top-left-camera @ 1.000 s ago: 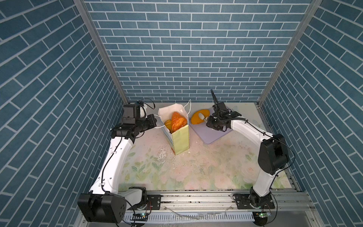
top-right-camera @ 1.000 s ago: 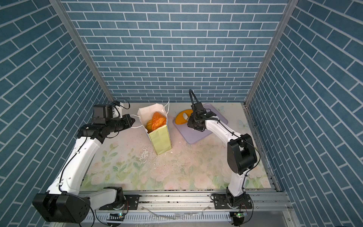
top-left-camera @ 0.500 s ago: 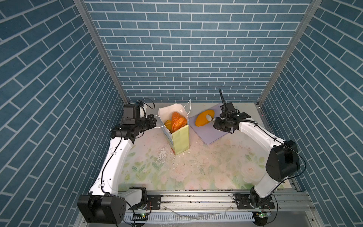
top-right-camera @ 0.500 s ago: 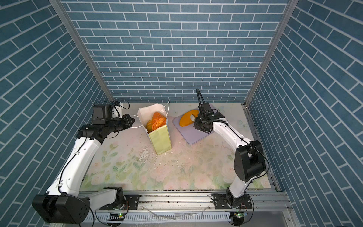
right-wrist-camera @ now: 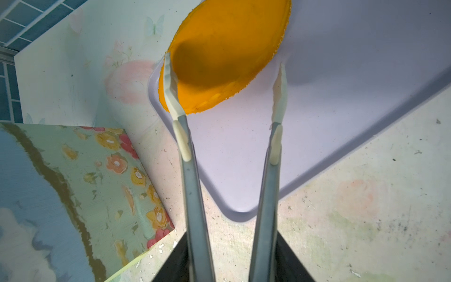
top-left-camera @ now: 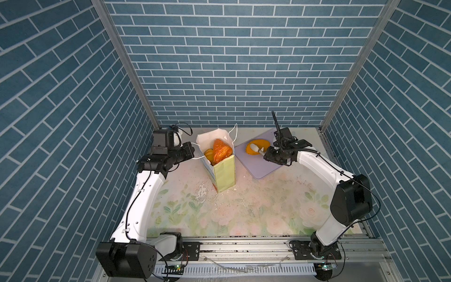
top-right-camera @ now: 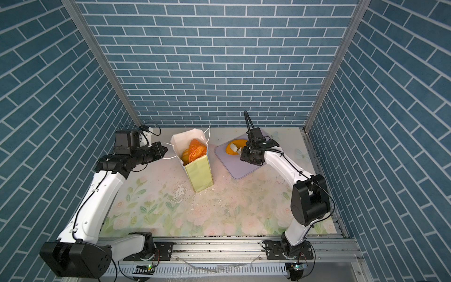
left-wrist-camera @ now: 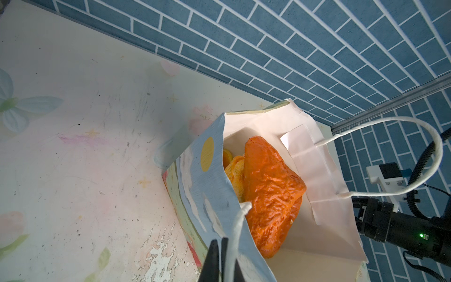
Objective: Place the fake bread into the paper bag
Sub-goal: 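Lower the right tongs and pinch the round orange flat bread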
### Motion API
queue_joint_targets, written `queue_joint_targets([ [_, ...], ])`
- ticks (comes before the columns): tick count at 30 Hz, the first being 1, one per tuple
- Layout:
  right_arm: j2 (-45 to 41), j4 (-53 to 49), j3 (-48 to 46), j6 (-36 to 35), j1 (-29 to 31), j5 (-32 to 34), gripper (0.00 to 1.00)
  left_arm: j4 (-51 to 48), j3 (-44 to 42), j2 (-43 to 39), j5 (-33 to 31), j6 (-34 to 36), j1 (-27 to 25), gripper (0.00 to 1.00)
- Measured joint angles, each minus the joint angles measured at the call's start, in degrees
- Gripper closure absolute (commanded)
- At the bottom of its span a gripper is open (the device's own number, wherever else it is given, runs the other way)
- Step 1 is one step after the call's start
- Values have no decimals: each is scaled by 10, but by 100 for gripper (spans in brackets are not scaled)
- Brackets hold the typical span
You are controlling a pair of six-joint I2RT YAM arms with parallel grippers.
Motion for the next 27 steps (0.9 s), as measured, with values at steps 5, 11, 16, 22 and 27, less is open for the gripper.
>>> queue_joint_targets([
  [5, 0, 14, 0, 14, 0, -9, 49, 0, -2, 0, 0, 0, 0, 92],
  [11, 7, 28, 9, 27, 0, -15, 47, 0, -2, 0, 0, 0, 0, 92],
  [16, 56, 23, 53, 28, 0, -15, 45, 0, -2, 0, 0, 0, 0, 92],
  [22, 104, 11, 72, 26, 3, -17, 49, 0, -2, 1, 0, 0, 0, 92],
  [27, 114, 0, 73, 8, 4, -9, 60, 0, -2, 1, 0, 0, 0, 92],
])
